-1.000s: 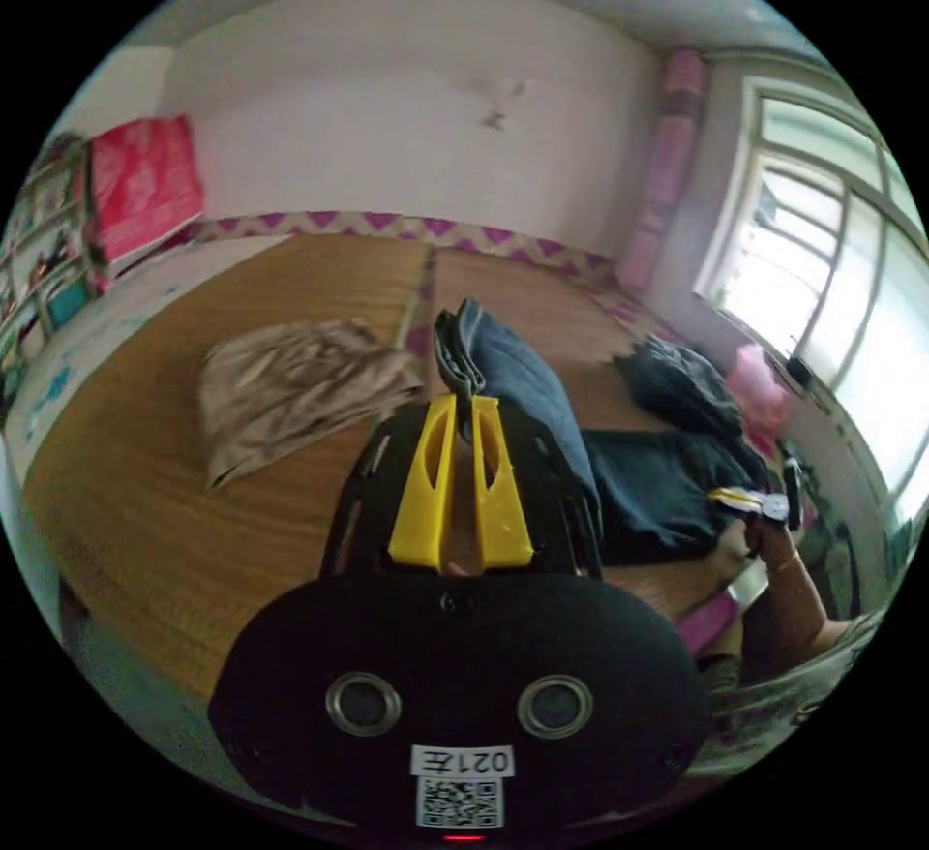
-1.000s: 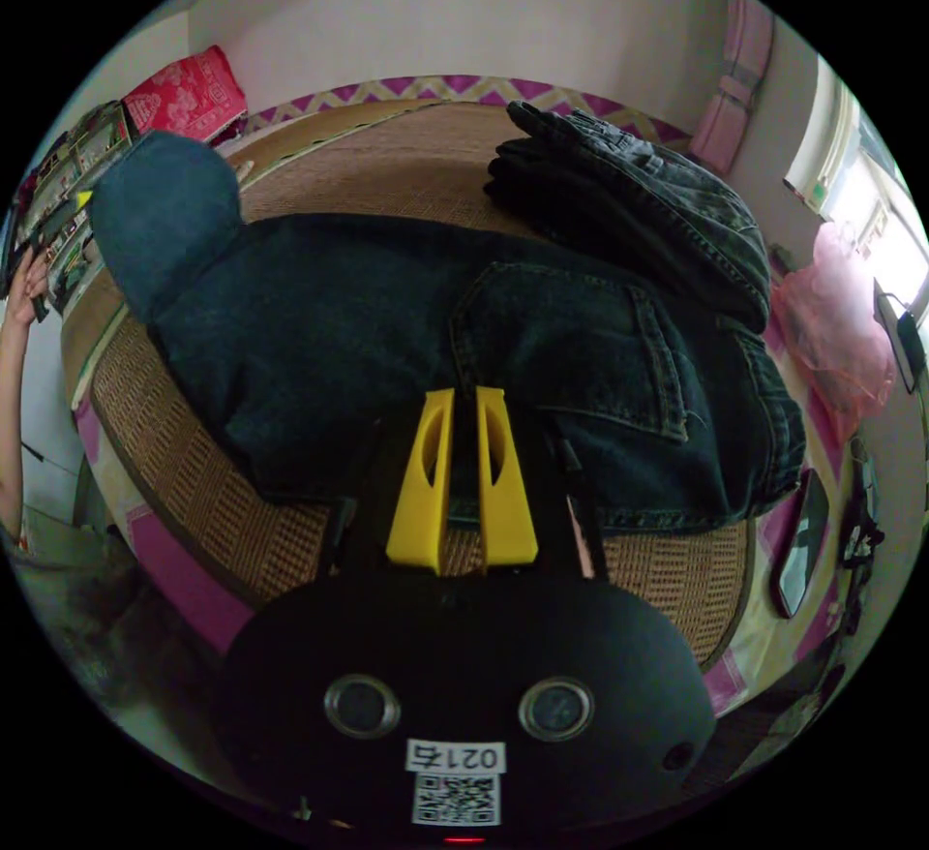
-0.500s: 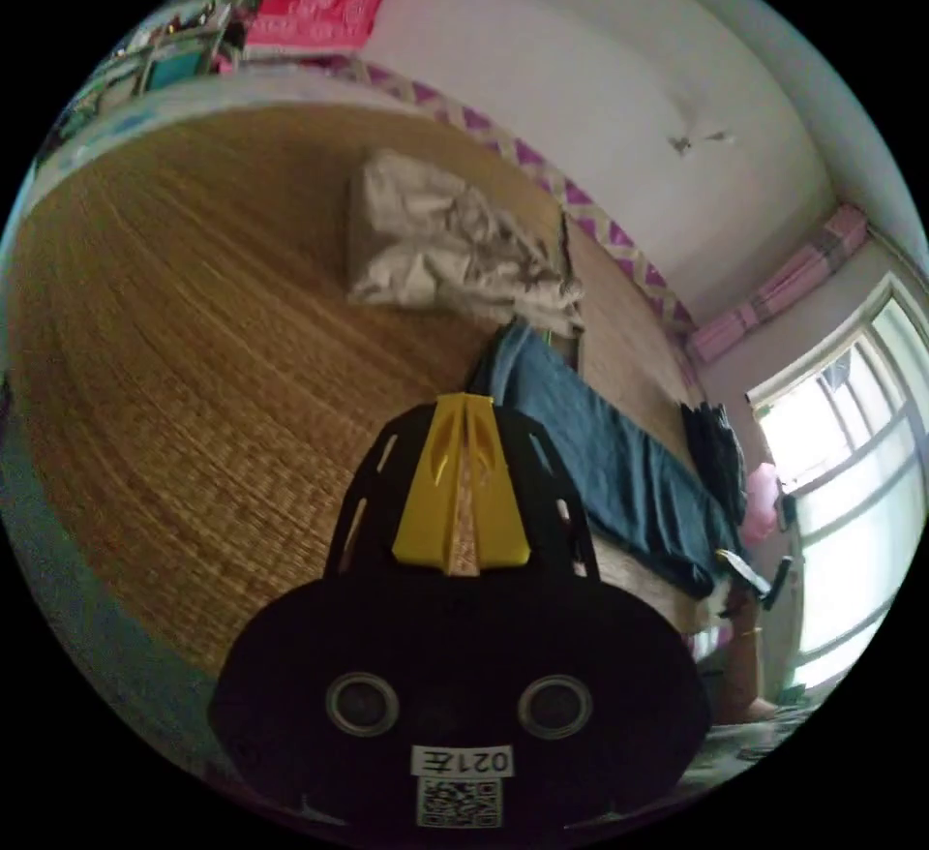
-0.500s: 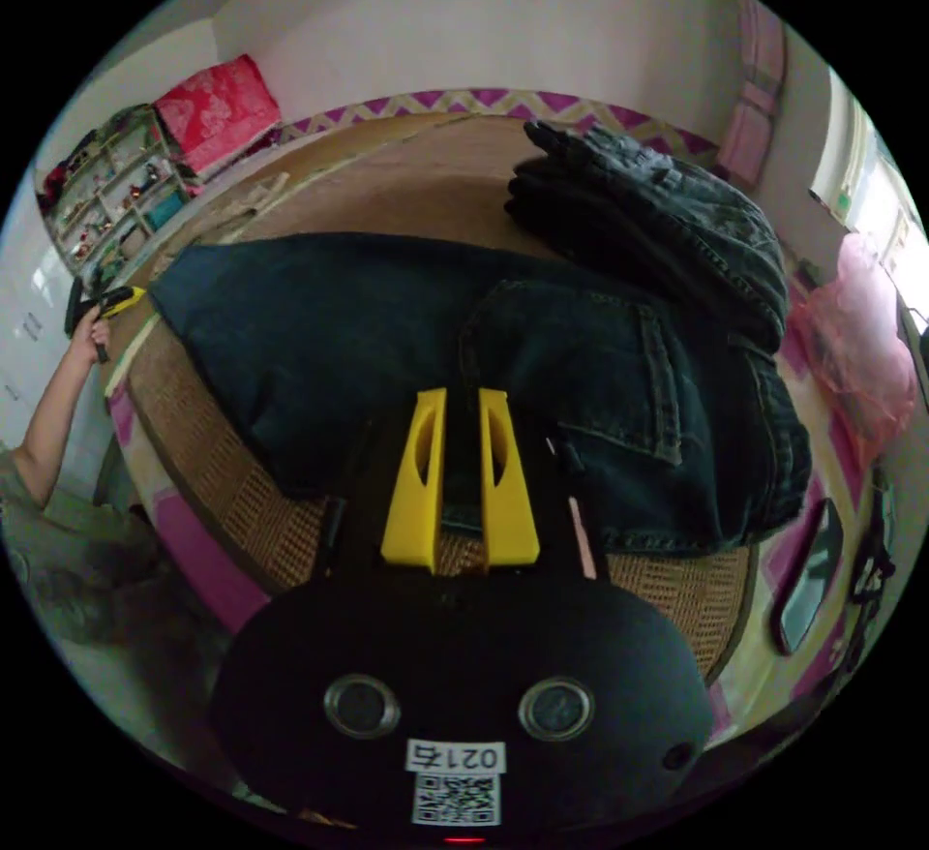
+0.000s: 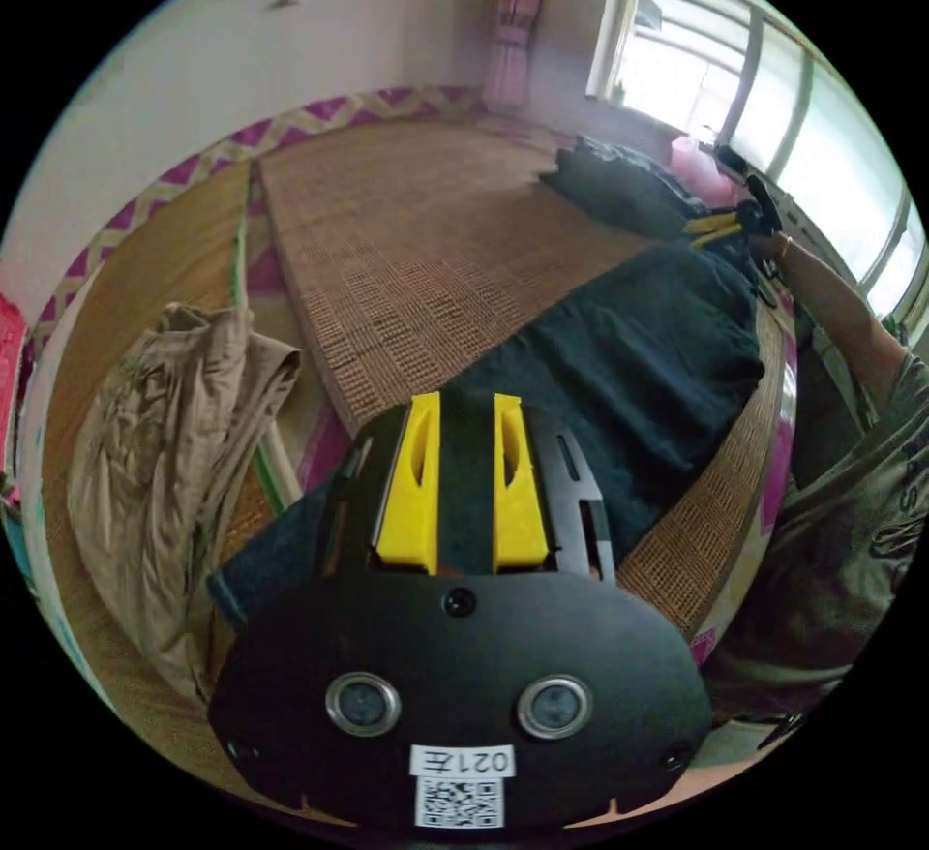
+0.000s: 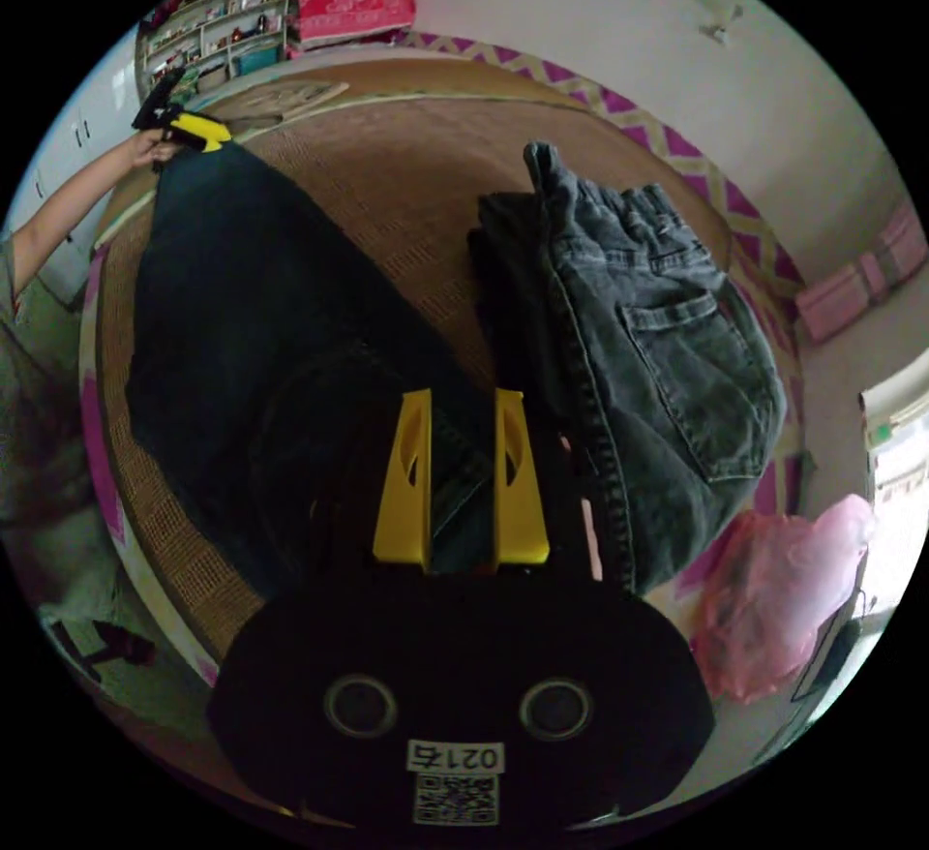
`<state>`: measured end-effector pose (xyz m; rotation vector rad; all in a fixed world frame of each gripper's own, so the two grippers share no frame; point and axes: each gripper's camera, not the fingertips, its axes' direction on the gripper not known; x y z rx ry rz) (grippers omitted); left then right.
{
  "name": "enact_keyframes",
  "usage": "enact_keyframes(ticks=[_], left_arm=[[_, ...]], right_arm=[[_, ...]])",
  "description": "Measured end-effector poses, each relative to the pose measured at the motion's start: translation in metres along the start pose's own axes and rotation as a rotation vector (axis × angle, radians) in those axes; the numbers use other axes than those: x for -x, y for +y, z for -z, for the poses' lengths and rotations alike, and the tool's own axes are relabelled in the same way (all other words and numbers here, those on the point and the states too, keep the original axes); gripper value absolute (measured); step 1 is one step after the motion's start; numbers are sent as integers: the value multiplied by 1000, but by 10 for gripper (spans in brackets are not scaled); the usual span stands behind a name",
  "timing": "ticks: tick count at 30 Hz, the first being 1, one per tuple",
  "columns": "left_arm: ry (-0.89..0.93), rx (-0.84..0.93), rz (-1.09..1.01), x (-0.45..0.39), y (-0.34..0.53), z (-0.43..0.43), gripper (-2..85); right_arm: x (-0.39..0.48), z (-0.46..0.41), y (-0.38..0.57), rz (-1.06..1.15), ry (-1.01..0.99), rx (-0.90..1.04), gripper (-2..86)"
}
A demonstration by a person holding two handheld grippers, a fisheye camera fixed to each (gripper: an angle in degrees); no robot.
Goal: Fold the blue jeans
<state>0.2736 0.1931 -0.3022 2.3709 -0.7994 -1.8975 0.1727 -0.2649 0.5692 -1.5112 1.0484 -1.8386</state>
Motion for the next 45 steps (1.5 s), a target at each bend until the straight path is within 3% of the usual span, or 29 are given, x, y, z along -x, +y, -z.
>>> enact_keyframes(ticks=[5,9,15,19,25,29,35,37,41,45], left_arm=[[51,154,-144,10,-14,-31,110],[42,181,-172,14,-6,-34,69],[8,42,-228,8,26,-1,28],[-79,-140,-255,-13,61,49,17],[-101,-403,-345,-75,166,159,1],[-92,-381,-374,-126,256,192,-8],[36,-221,-179,-145,350,146,-9],[-35,-186,-78,-139,374,129,-9],[40,-349,205,-101,428,141,-8],[-22,-445,313,-84,454,175,-4]], right_arm=[[-55,-23,-4,21,-181,131,88],[-73,-30,0,25,-252,154,31],[-77,0,32,61,-209,13,-9],[-62,40,68,80,-167,-104,-10],[10,138,171,134,-79,-347,-10],[90,167,256,171,-57,-342,-10],[163,85,336,82,-121,-142,-10],[165,61,353,16,-143,-150,-9],[155,34,383,-143,-219,-220,-3],[163,43,393,-131,-203,-197,16]])
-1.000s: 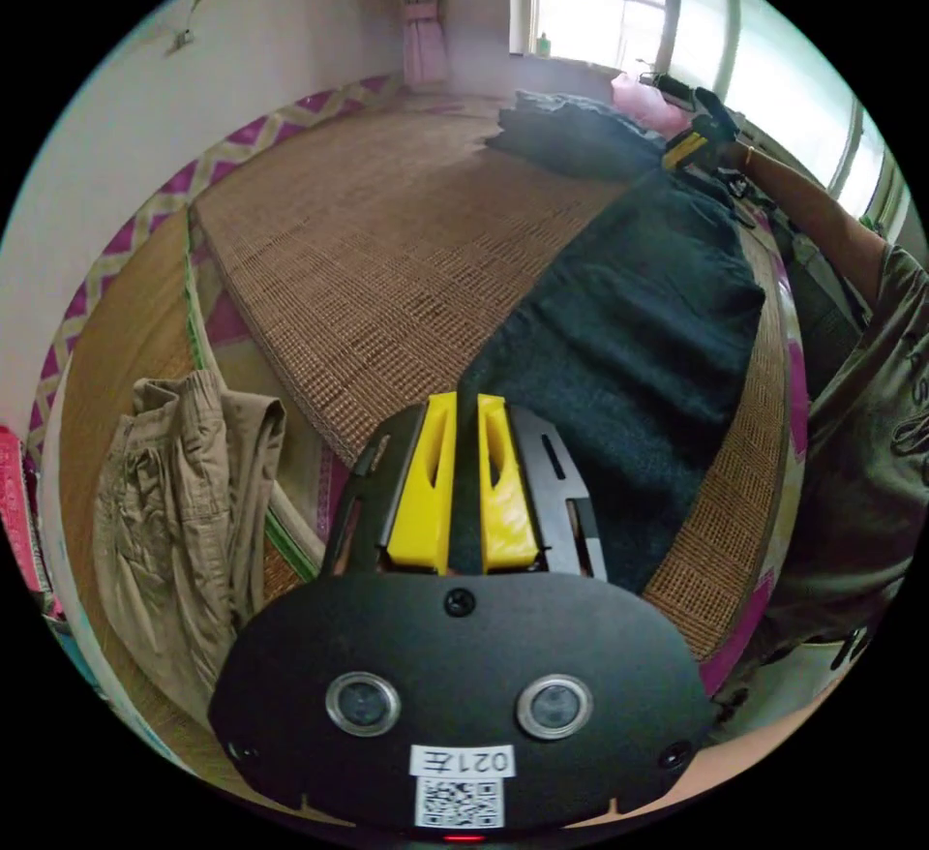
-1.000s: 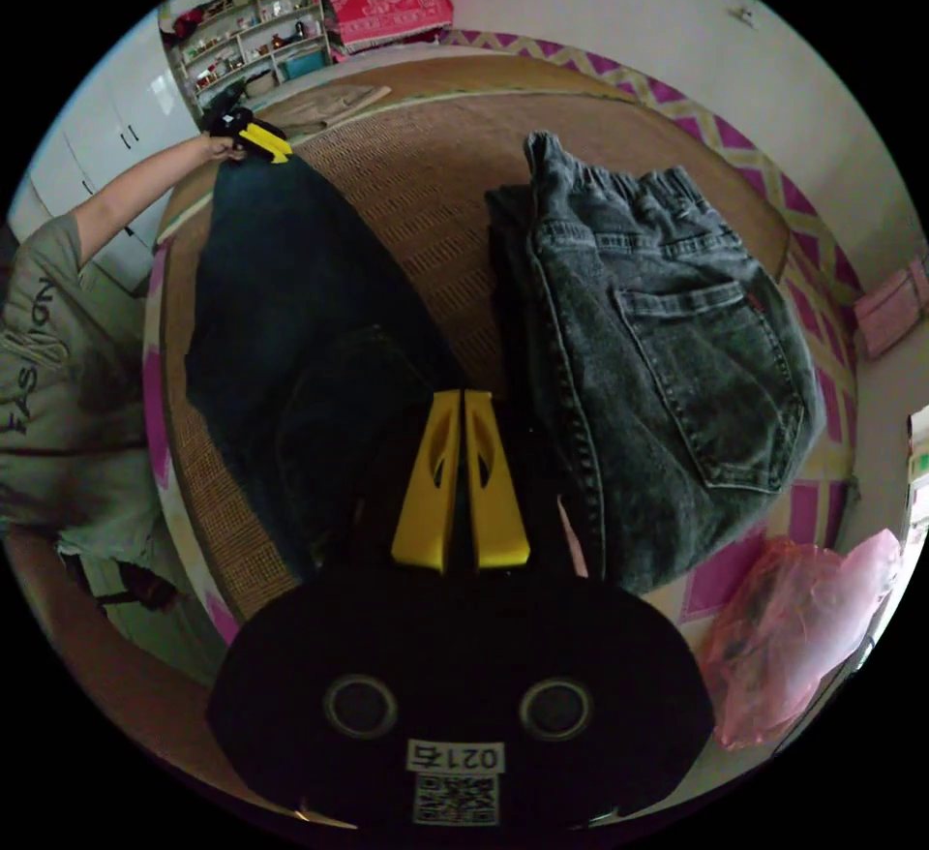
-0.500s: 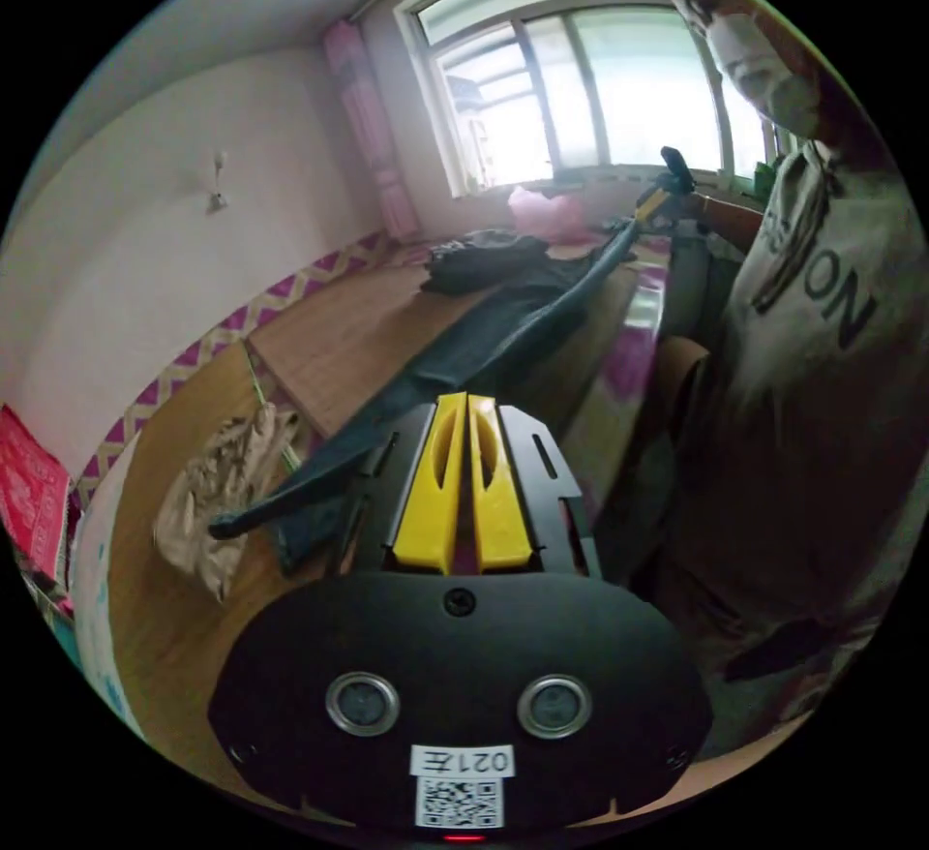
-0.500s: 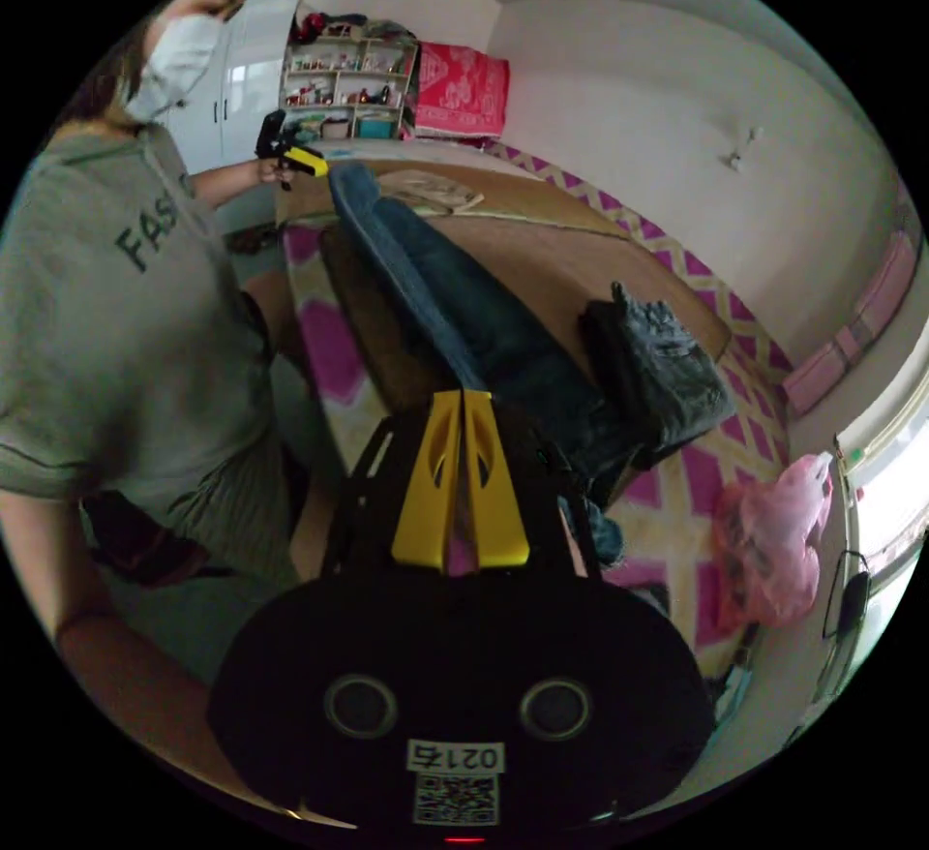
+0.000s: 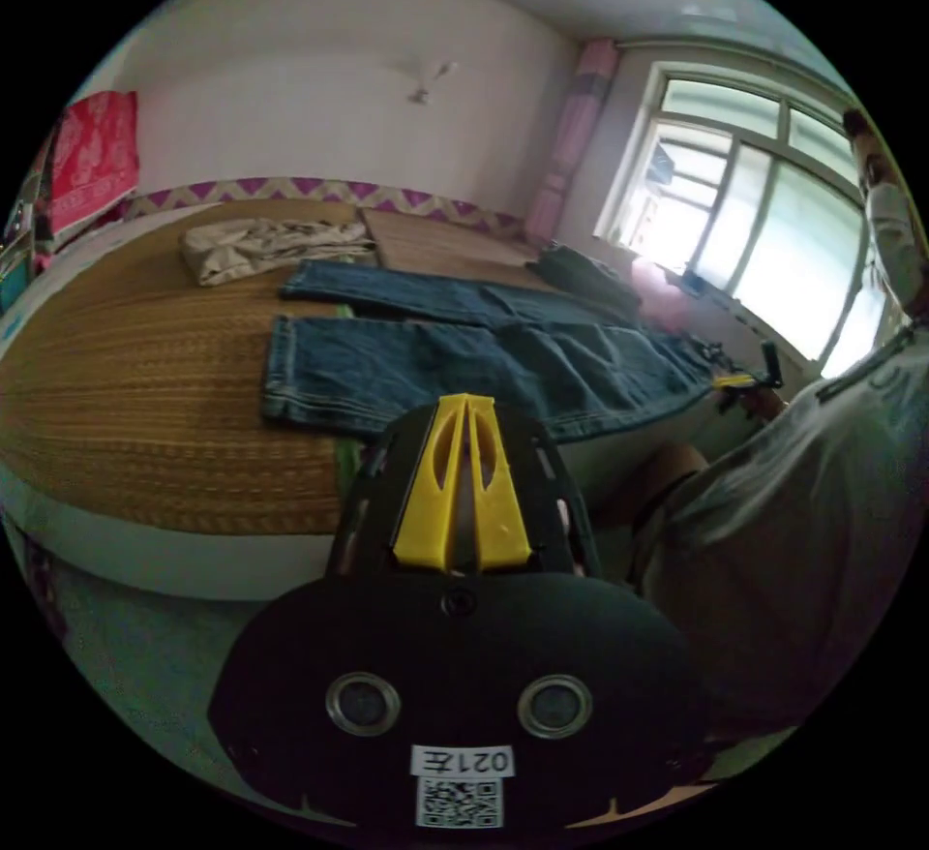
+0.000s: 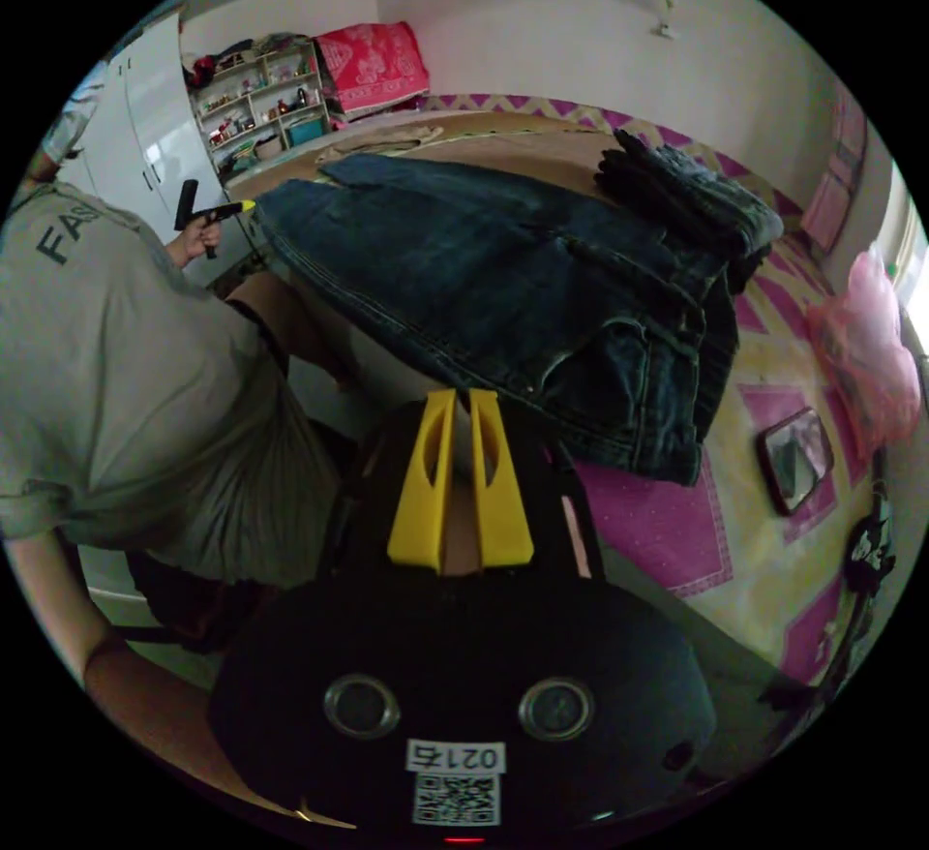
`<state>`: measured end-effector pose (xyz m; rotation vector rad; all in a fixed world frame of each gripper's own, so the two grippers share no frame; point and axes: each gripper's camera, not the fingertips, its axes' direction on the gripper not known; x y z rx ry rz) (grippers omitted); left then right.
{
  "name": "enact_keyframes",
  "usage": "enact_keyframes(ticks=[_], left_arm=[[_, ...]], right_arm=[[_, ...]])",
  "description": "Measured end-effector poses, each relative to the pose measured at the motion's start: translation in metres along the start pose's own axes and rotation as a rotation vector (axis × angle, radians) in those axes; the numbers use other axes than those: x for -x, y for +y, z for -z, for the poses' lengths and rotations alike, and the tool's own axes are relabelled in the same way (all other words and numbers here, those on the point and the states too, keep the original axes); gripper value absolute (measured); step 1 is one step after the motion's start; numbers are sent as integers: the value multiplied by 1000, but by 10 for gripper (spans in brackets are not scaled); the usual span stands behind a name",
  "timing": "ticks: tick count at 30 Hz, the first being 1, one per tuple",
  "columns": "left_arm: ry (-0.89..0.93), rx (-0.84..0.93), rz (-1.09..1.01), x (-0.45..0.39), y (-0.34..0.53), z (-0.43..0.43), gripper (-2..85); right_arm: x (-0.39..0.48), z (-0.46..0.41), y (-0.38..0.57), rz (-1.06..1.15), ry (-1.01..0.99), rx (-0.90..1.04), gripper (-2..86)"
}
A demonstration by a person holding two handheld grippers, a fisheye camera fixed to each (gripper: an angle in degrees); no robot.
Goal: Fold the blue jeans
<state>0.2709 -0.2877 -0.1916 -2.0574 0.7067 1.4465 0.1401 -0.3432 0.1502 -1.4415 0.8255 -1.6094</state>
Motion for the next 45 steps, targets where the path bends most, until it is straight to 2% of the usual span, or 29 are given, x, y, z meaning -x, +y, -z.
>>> enact_keyframes(ticks=[5,9,13,19,22,26,32,34,37,40,42,43,45], left_arm=[[-171,69,23,17,-24,-2,30],[-189,97,31,32,-53,-22,35],[-297,192,59,67,-97,-51,65],[-442,309,290,156,-125,-81,101],[-355,298,393,187,-122,-82,72],[-284,338,341,201,-122,-83,8],[-159,186,357,228,-124,-62,-5],[-166,215,372,236,-118,-68,-5],[-159,286,440,249,-106,-78,-5],[-143,216,416,246,-106,-67,-5],[-149,202,392,243,-107,-63,-5],[-158,207,382,242,-107,-61,-5],[-175,208,363,239,-105,-60,-4]], right_arm=[[0,29,-8,-18,2,-245,36],[-5,2,-38,-23,55,-210,48],[-20,-23,-67,-52,33,-207,60],[-34,-43,-92,-68,51,-178,66],[-45,-49,-89,-123,86,-164,67],[-70,-53,-73,-238,122,-155,63],[-118,-56,-60,-431,270,-127,85],[-134,-63,-63,-473,301,-99,96],[-176,-79,-60,-635,247,-69,110],[-219,-102,-53,-784,81,-8,104],[-232,-116,-52,-793,-25,38,72],[-234,-117,-55,-775,1,71,40],[-229,-105,-62,-718,43,15,19]])
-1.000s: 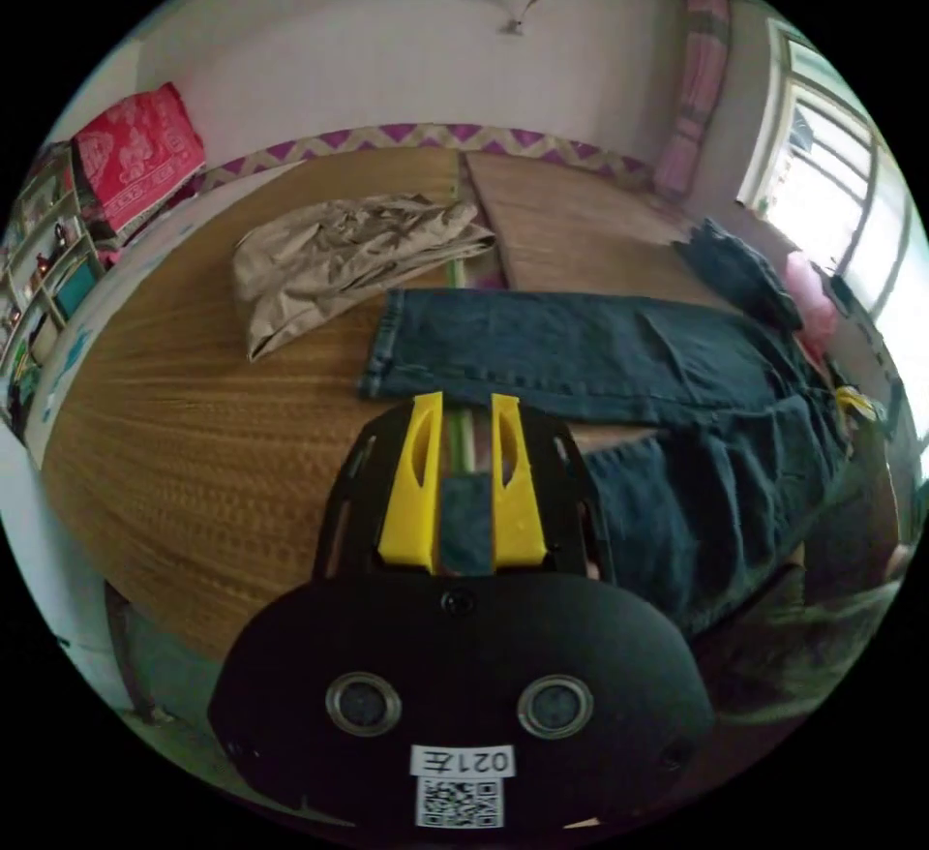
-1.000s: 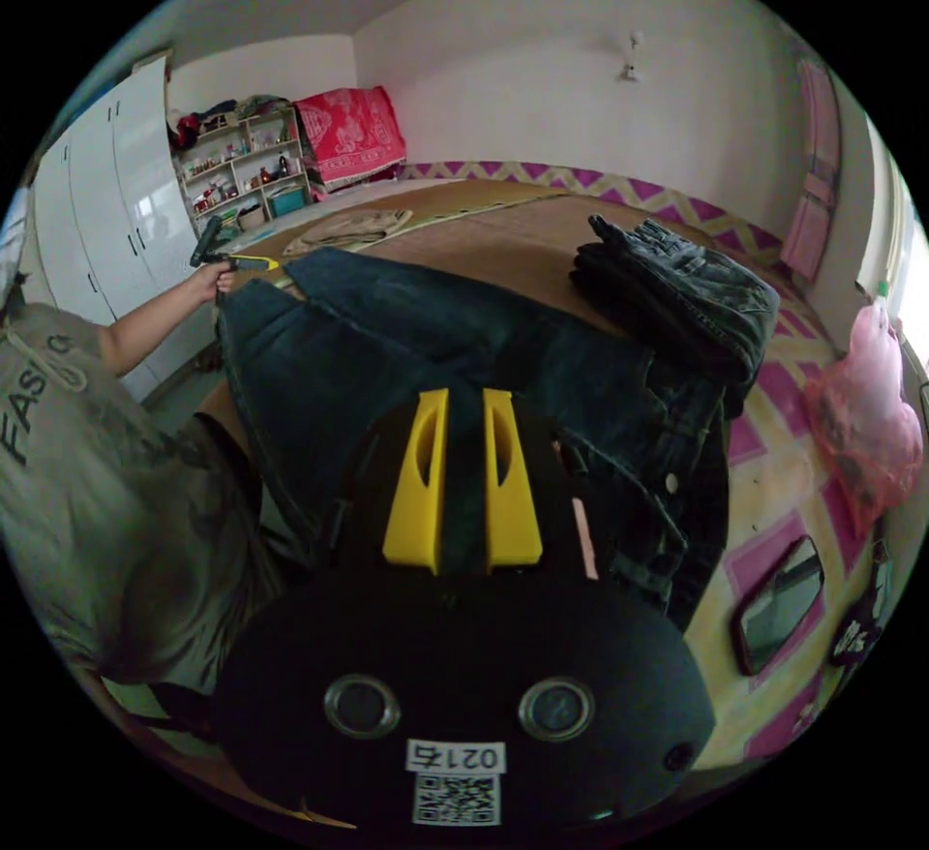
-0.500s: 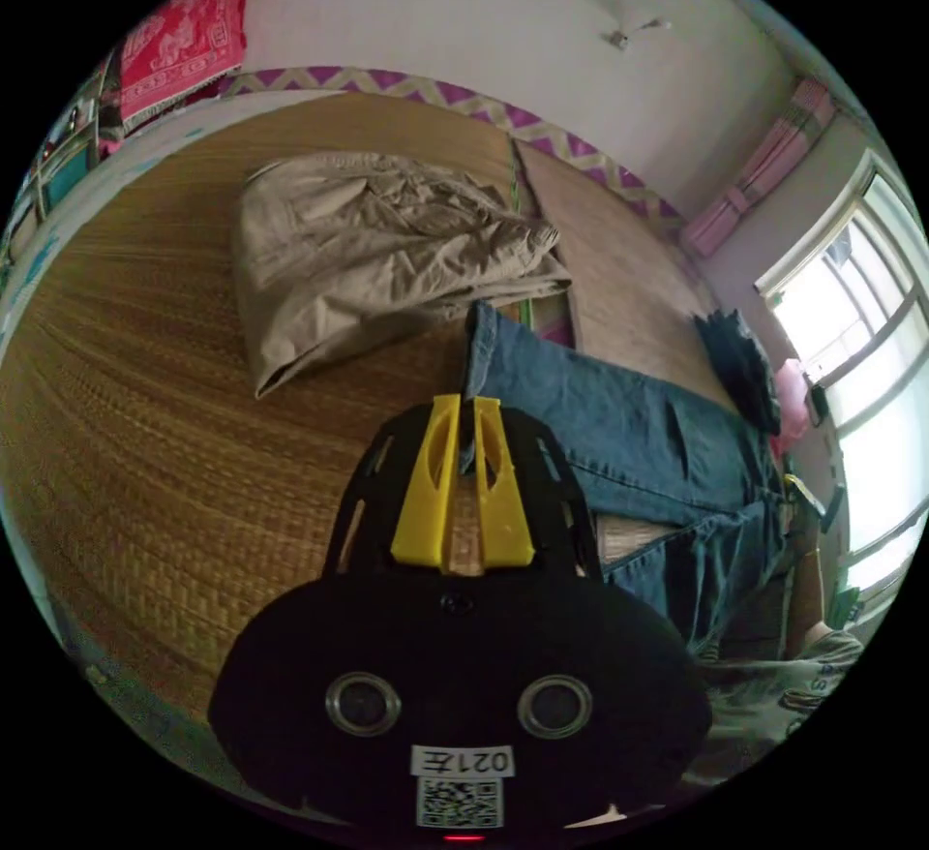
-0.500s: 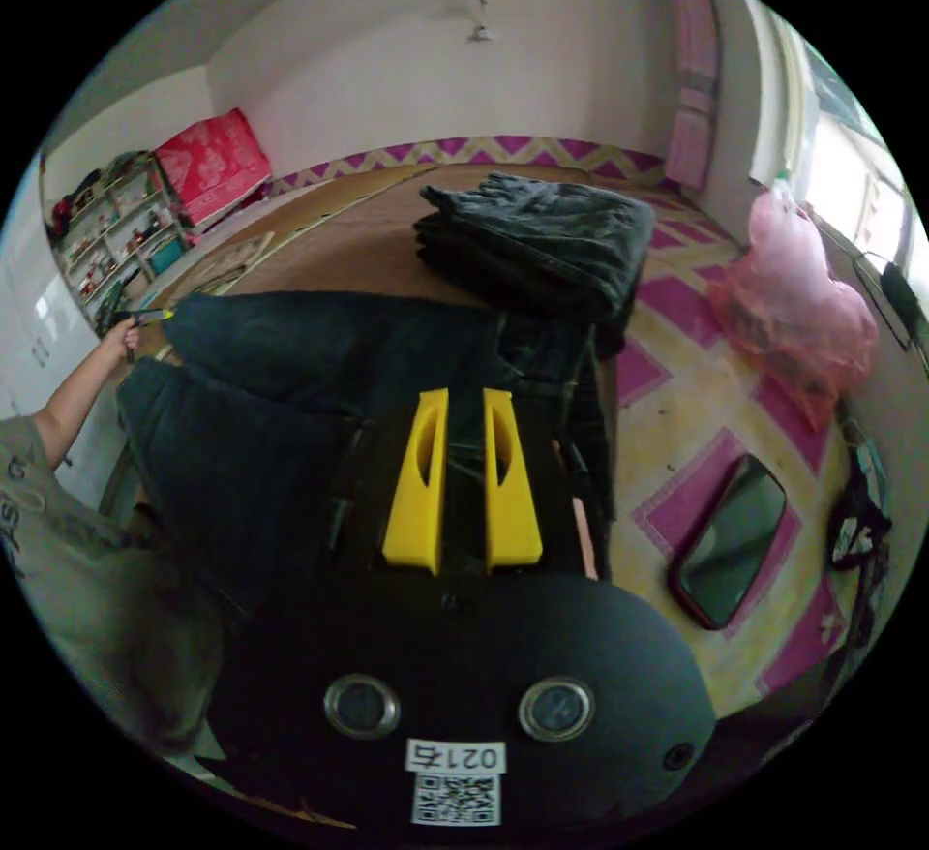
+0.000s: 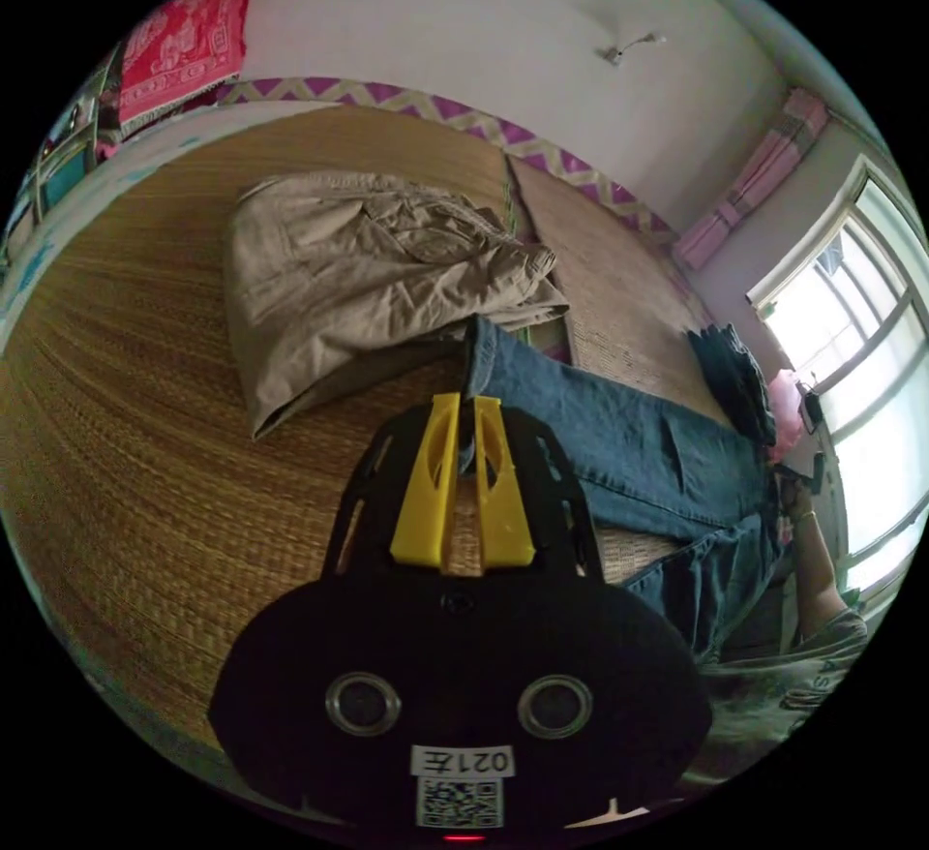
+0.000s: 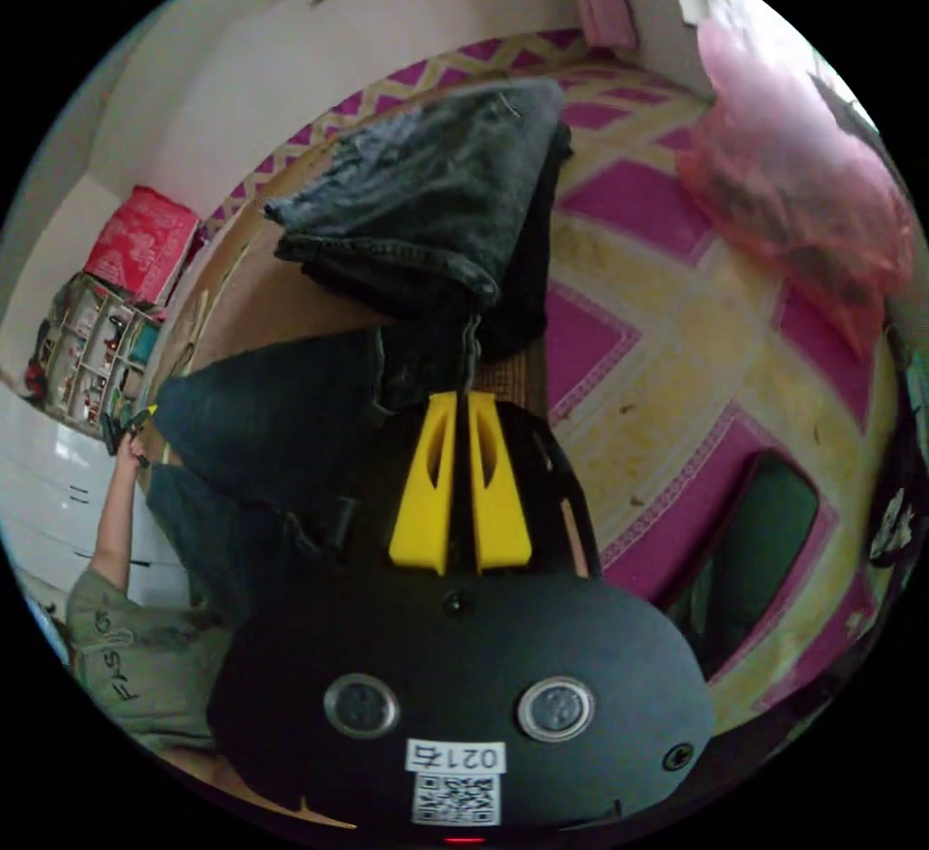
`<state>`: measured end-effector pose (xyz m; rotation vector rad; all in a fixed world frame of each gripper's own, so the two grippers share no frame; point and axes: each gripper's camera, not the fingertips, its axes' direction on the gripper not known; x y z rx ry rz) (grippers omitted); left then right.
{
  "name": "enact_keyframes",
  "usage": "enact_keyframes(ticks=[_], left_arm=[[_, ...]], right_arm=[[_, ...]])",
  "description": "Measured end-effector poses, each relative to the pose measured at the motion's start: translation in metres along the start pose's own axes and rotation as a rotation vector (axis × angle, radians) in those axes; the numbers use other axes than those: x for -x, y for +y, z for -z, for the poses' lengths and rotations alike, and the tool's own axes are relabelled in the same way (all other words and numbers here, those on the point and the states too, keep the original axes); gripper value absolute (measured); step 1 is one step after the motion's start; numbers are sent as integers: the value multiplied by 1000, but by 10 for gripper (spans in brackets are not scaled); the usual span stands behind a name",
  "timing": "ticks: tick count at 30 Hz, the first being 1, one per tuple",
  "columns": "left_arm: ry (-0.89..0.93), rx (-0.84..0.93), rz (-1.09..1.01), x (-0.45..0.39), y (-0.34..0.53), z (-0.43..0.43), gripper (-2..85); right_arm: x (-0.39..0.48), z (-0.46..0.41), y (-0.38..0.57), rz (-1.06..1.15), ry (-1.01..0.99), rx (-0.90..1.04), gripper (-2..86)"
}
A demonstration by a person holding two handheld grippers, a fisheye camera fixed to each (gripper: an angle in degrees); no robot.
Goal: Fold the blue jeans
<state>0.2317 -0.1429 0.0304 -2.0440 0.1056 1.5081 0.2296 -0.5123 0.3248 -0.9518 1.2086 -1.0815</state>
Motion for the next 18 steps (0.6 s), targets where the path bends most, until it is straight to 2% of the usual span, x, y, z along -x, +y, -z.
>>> enact_keyframes(ticks=[2,4,9,12,15,18], left_arm=[[-36,10,-14,1,7,-4,-4],[-73,75,1,5,13,-14,-3],[3,-104,-42,6,32,24,-6],[90,-182,-136,0,60,58,1],[95,-160,-188,-13,104,80,48],[89,-102,-114,-18,155,92,75]], right_arm=[[7,2,6,6,39,-84,21],[4,-23,12,-24,77,-9,34],[9,-6,39,-35,142,-112,33],[31,16,73,112,154,-152,57],[57,31,127,213,165,-161,75],[72,44,193,187,113,-193,78]])
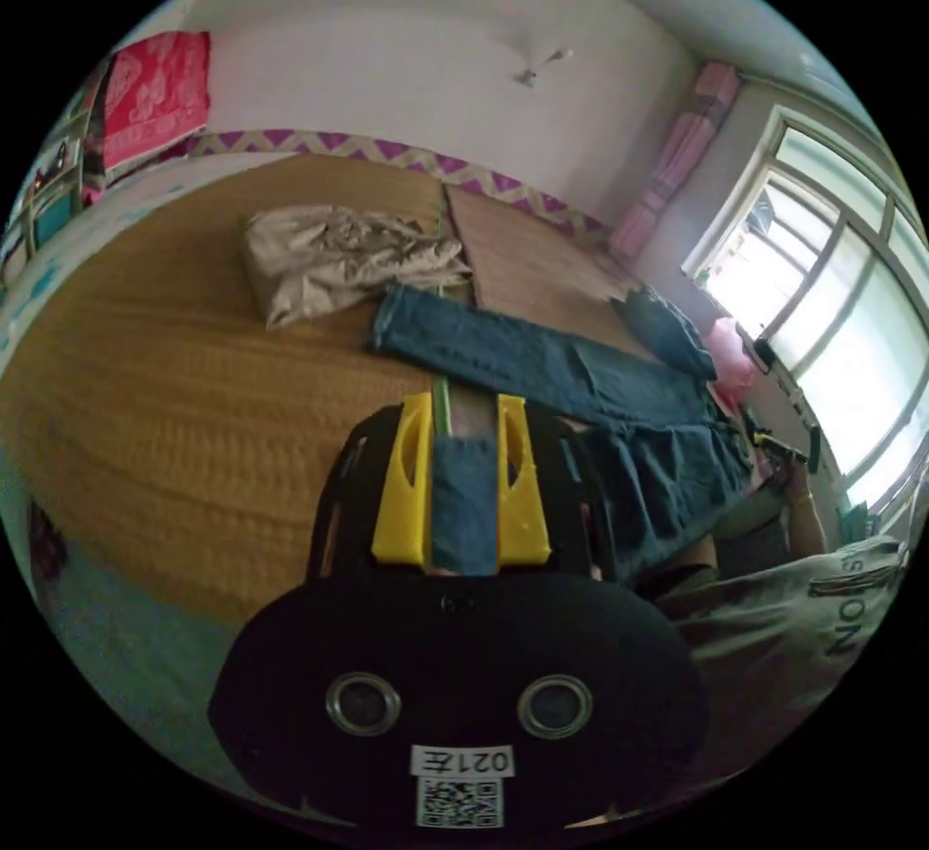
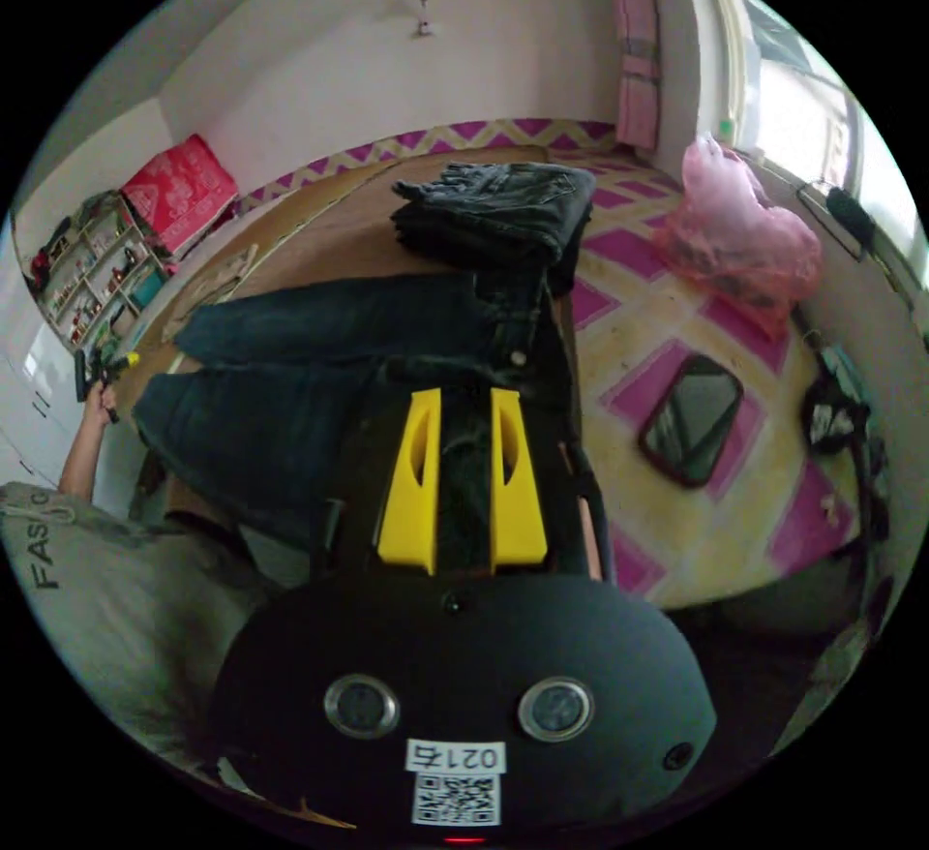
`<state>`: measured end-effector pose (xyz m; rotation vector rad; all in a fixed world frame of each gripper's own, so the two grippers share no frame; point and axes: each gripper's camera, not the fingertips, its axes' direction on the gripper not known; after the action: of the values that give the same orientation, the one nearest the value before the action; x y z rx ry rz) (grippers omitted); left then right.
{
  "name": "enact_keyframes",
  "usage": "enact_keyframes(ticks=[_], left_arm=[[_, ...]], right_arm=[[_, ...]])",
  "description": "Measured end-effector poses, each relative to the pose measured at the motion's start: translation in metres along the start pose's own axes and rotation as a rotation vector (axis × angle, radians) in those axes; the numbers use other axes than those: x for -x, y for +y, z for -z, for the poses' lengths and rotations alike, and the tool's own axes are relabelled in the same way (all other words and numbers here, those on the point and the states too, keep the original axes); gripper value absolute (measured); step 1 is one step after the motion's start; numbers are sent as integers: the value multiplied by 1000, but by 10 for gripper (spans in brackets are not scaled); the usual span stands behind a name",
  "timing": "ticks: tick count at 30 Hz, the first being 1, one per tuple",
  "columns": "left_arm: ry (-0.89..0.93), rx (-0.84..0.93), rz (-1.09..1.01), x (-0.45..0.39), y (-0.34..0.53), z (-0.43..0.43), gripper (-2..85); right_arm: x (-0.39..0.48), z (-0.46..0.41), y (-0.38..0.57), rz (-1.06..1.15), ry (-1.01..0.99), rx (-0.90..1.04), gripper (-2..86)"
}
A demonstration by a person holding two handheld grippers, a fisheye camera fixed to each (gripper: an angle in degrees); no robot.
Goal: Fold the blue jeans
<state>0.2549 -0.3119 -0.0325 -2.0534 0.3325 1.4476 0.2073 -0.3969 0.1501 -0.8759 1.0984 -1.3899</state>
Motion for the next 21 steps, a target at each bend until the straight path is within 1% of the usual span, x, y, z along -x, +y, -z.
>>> enact_keyframes(ticks=[3,5,8,11,13,17,21], left_arm=[[65,8,180,4,52,11,91],[89,38,397,16,87,11,103],[166,44,568,29,122,6,115],[263,6,655,33,144,0,126],[290,4,696,34,152,-5,131],[313,-54,733,33,164,-14,130],[318,-66,729,33,163,-20,123]], right_arm=[[3,22,61,-167,-84,-74,72],[-7,27,107,-327,-197,-125,80],[-19,21,153,-499,-256,-175,98],[-21,7,184,-629,-264,-210,109],[-20,-4,196,-682,-277,-222,110],[-15,-36,210,-748,-382,-207,109],[-10,-61,214,-774,-455,-180,108]])
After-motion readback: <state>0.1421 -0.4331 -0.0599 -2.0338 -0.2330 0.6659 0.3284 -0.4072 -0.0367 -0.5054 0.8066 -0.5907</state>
